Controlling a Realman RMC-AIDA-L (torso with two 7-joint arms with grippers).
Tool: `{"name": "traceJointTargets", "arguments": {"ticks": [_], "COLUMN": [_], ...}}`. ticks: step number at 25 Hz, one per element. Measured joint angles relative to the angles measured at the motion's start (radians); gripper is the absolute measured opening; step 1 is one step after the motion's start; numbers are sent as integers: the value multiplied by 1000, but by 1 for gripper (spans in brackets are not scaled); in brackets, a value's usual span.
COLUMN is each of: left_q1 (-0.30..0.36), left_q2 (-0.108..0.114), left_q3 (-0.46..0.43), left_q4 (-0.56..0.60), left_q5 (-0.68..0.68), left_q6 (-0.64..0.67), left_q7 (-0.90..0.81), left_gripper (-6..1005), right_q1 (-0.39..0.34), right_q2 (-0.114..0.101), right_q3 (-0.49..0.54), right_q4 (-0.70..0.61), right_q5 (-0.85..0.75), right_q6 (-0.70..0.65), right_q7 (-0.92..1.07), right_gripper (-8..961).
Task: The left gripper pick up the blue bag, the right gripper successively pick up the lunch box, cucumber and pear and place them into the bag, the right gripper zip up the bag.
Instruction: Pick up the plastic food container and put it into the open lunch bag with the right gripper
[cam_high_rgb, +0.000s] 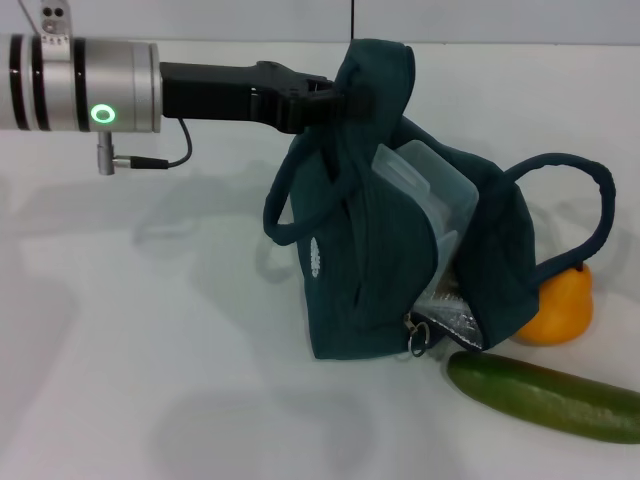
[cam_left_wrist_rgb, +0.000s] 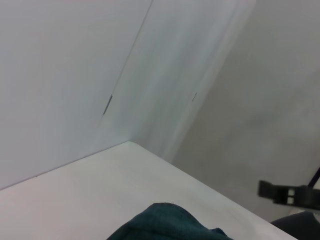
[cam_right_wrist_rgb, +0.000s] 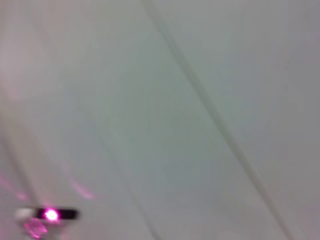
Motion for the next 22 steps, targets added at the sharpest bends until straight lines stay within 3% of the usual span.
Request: {"name": "traceJointTargets", "arguments": {"ticks": [12, 17, 22], "left_q1": [-13, -13, -13], "left_q2": [-17, -19, -20], "left_q3": [0, 0, 0], "left_q4": [1, 1, 1], "left_q5": [0, 0, 0], "left_q6": [-23, -26, -26], "left_q7": [17, 24, 24], "left_gripper": [77, 77, 76], "right_q1": [4, 48, 108], "right_q2": [24, 30, 22], "right_q3": [9, 0, 0], "right_q4": [38, 69, 127], "right_q5": [-90, -95, -127], "right_q6": [201, 220, 230], "right_q7": [6, 8, 36], "right_gripper": [597, 597, 596]}}
